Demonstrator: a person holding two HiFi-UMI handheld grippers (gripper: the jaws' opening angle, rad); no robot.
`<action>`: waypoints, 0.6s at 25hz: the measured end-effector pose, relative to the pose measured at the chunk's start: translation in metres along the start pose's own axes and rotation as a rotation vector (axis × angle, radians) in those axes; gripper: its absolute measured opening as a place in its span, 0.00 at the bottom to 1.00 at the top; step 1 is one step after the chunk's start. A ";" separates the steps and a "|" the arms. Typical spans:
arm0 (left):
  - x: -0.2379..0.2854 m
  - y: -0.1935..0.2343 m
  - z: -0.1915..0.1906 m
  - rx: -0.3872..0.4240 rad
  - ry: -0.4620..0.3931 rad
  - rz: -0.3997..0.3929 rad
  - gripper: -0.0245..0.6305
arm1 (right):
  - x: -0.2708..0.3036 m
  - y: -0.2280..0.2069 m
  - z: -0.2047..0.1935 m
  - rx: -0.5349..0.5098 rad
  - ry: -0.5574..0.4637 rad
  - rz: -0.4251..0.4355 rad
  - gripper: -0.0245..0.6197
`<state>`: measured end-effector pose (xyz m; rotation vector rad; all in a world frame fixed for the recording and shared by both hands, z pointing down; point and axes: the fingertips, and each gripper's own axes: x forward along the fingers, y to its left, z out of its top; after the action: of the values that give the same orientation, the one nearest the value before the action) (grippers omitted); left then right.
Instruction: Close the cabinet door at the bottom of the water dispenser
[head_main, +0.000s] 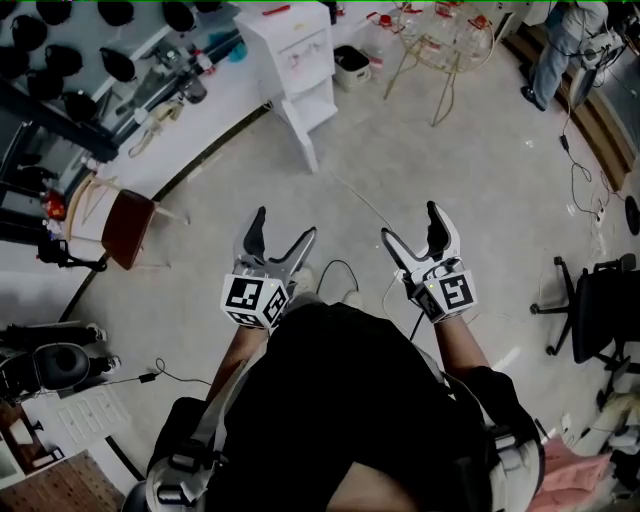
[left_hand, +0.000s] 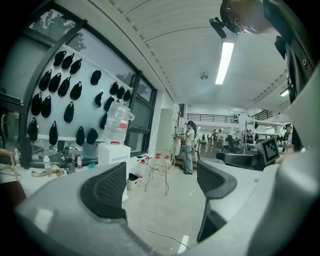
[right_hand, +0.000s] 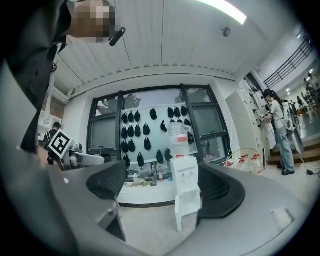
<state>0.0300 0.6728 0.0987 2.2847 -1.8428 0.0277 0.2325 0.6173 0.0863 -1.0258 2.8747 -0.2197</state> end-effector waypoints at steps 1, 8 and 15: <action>0.000 0.003 -0.001 0.001 0.003 0.007 0.72 | 0.001 -0.001 -0.001 -0.001 0.002 0.002 0.73; 0.017 0.036 0.013 -0.004 -0.023 0.019 0.73 | 0.042 -0.005 -0.002 -0.018 0.022 0.024 0.73; 0.072 0.105 0.015 -0.019 -0.020 -0.002 0.73 | 0.114 -0.022 -0.004 -0.046 0.034 -0.004 0.73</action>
<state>-0.0581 0.5796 0.1094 2.2817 -1.8429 -0.0125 0.1574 0.5287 0.0910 -1.0449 2.9214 -0.1732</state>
